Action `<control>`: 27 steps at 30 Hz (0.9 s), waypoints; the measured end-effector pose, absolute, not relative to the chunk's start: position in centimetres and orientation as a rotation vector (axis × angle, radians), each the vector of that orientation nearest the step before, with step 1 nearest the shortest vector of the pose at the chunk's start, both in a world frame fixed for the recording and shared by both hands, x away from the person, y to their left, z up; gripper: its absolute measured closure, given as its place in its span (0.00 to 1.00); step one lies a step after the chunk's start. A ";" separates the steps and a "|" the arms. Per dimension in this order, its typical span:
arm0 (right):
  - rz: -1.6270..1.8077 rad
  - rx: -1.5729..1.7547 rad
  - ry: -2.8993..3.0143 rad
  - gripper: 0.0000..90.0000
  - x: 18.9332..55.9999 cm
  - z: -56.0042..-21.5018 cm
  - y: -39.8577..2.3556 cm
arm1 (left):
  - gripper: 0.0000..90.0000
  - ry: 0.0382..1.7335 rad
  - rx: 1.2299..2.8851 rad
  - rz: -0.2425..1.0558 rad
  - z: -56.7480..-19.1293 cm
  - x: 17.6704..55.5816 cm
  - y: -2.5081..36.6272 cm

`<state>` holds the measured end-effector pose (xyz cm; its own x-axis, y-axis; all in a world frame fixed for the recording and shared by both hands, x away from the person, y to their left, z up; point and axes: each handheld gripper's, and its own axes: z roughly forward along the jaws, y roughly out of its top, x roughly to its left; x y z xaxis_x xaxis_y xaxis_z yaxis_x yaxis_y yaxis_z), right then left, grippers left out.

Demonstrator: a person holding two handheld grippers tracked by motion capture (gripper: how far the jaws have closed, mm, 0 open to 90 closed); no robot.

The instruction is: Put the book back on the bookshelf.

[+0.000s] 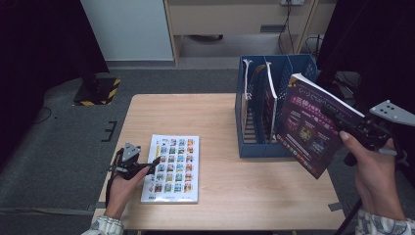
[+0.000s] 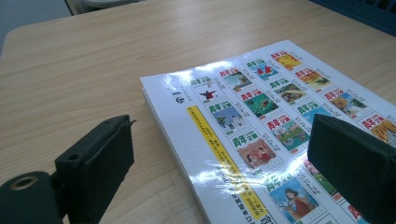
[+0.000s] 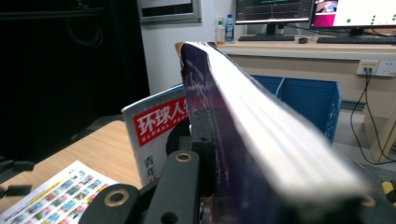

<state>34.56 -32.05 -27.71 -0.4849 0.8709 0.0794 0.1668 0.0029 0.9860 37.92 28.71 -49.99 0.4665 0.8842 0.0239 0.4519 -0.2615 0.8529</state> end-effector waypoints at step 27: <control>1.304 1.234 1.596 0.93 43.7 -28.0 -27.8 | 0.08 1.115 1.888 0.657 -50.0 37.9 28.8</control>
<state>43.74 -27.79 -27.97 -0.2797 0.9594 0.0371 0.2279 0.0288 0.9733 37.91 28.76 -49.96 0.4696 0.8825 0.0258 0.4500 -0.2644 0.8530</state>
